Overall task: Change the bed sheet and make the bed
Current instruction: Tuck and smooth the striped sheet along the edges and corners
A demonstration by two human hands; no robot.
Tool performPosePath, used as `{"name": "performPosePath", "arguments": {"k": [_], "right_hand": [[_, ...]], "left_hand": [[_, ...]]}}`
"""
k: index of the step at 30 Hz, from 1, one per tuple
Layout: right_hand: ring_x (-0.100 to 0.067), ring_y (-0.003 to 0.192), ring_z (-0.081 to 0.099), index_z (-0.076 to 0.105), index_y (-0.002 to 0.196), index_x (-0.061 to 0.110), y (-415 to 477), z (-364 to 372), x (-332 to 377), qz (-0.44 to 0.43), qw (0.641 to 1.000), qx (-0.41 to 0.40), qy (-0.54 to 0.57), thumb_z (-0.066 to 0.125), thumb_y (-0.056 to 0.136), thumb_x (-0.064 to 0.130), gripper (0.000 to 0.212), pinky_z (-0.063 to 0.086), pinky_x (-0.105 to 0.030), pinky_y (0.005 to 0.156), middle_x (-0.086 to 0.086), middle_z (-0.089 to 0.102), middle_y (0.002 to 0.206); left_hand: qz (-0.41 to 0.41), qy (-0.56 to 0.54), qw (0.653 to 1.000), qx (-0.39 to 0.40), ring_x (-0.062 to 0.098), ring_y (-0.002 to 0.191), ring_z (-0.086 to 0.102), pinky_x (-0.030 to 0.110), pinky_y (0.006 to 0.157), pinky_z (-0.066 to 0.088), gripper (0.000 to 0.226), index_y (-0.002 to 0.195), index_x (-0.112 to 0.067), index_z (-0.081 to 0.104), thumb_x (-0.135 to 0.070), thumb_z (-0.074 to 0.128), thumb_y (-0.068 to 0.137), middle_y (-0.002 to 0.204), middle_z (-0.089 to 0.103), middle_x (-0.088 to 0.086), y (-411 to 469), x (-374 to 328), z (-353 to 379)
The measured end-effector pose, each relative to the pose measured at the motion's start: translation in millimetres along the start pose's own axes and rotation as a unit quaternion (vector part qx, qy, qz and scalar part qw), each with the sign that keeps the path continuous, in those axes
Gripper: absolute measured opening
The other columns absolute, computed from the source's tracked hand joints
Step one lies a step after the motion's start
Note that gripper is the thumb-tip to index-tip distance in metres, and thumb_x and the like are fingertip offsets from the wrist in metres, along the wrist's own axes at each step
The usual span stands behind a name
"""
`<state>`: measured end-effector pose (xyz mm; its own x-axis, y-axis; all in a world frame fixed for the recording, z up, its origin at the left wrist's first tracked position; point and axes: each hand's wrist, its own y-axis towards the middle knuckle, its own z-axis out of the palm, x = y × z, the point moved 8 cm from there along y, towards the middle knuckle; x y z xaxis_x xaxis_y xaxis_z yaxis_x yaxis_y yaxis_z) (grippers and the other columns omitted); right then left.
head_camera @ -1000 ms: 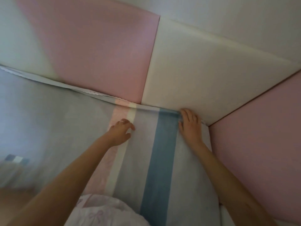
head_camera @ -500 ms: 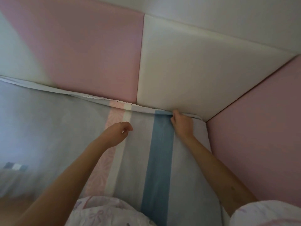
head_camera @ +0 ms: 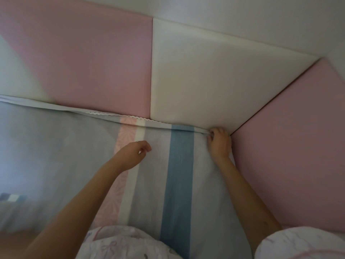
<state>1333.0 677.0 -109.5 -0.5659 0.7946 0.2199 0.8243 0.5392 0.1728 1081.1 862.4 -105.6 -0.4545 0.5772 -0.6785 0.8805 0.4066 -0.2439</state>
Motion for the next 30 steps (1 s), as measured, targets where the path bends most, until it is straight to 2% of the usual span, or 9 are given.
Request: {"name": "performPosePath", "arguments": {"k": [4, 7, 11, 15, 18, 21, 24, 28, 30], "right_hand": [[-0.036, 0.09, 0.058, 0.065, 0.081, 0.007, 0, -1, 0, -0.059, 0.998, 0.033, -0.006, 0.065, 0.078, 0.013, 0.007, 0.043, -0.039, 0.075, -0.016, 0.063, 0.089], [-0.034, 0.099, 0.059, 0.058, 0.101, 0.01, 3, 10, -6, -0.053, 0.986, 0.156, -0.032, 0.053, 0.091, 0.025, 0.019, 0.042, -0.038, 0.084, -0.015, 0.064, 0.107], [-0.032, 0.124, 0.048, 0.044, 0.131, 0.006, 13, 20, -12, 0.018, 0.959, 0.278, -0.046, 0.048, 0.093, 0.037, 0.049, 0.038, -0.037, 0.101, -0.016, 0.047, 0.138], [-0.029, 0.116, 0.055, 0.056, 0.125, 0.006, 21, 21, -6, 0.0, 0.936, 0.348, -0.047, 0.05, 0.091, 0.033, 0.044, 0.045, -0.032, 0.091, -0.016, 0.055, 0.132], [-0.028, 0.115, 0.055, 0.054, 0.127, 0.007, 22, 21, -3, -0.026, 0.926, 0.374, -0.045, 0.055, 0.088, 0.032, 0.047, 0.042, -0.028, 0.086, -0.014, 0.055, 0.133], [-0.028, 0.111, 0.055, 0.051, 0.122, 0.007, 18, 19, -16, -0.04, 0.94, 0.336, -0.036, 0.059, 0.09, 0.035, 0.043, 0.044, -0.032, 0.087, -0.014, 0.056, 0.128], [-0.026, 0.101, 0.059, 0.058, 0.109, 0.011, 22, 5, -24, -0.033, 0.964, 0.263, -0.003, 0.068, 0.084, 0.033, 0.035, 0.045, -0.031, 0.081, -0.011, 0.064, 0.113], [-0.03, 0.084, 0.059, 0.062, 0.078, 0.014, 21, -38, -13, -0.047, 0.998, 0.017, -0.046, 0.068, 0.078, 0.022, 0.01, 0.036, -0.034, 0.07, -0.01, 0.066, 0.083], [-0.032, 0.076, 0.057, 0.058, 0.067, 0.013, 16, -46, -19, -0.011, 0.999, -0.049, -0.016, 0.064, 0.076, 0.012, 0.011, 0.036, -0.034, 0.062, -0.012, 0.061, 0.078]], "left_hand": [[0.005, 0.001, 1.0, 0.003, 0.016, 0.099, 0.06, 0.028, 0.091, 0.046, 0.027, 0.109, -0.01, 0.064, 0.001, 0.045, 0.092, 0.106, 0.065, 0.001, -4, -1, -2], [0.014, -0.004, 1.0, 0.004, 0.016, 0.096, 0.059, 0.027, 0.091, 0.046, 0.026, 0.107, -0.008, 0.064, 0.003, 0.045, 0.092, 0.103, 0.064, 0.001, -6, -5, -5], [0.014, -0.004, 1.0, 0.008, 0.013, 0.096, 0.056, 0.017, 0.083, 0.04, 0.026, 0.109, -0.009, 0.063, 0.001, 0.044, 0.094, 0.105, 0.063, -0.001, -11, -8, -6], [0.014, -0.004, 1.0, 0.003, 0.013, 0.097, 0.057, 0.014, 0.078, 0.039, 0.025, 0.107, -0.011, 0.063, 0.0, 0.044, 0.094, 0.104, 0.063, -0.002, -20, -5, -11], [0.011, -0.006, 1.0, -0.002, 0.012, 0.094, 0.057, 0.008, 0.074, 0.038, 0.026, 0.102, -0.017, 0.061, 0.001, 0.044, 0.094, 0.102, 0.062, -0.004, -24, -1, -14], [0.008, -0.009, 1.0, -0.011, 0.014, 0.096, 0.058, 0.014, 0.078, 0.039, 0.027, 0.101, -0.016, 0.062, 0.002, 0.044, 0.093, 0.102, 0.063, -0.003, -27, 0, -14], [0.02, 0.0, 1.0, -0.004, 0.016, 0.097, 0.059, 0.006, 0.074, 0.038, 0.026, 0.103, -0.013, 0.063, 0.002, 0.044, 0.092, 0.102, 0.064, -0.002, -32, -4, -10], [0.025, 0.018, 0.999, 0.009, 0.013, 0.095, 0.059, 0.007, 0.074, 0.039, 0.025, 0.102, -0.018, 0.062, -0.001, 0.046, 0.093, 0.102, 0.064, -0.005, -37, -2, -10], [0.023, 0.021, 1.0, 0.001, 0.012, 0.094, 0.059, 0.012, 0.076, 0.041, 0.026, 0.101, -0.019, 0.062, -0.001, 0.045, 0.093, 0.101, 0.064, -0.005, -38, 0, -13]]}}
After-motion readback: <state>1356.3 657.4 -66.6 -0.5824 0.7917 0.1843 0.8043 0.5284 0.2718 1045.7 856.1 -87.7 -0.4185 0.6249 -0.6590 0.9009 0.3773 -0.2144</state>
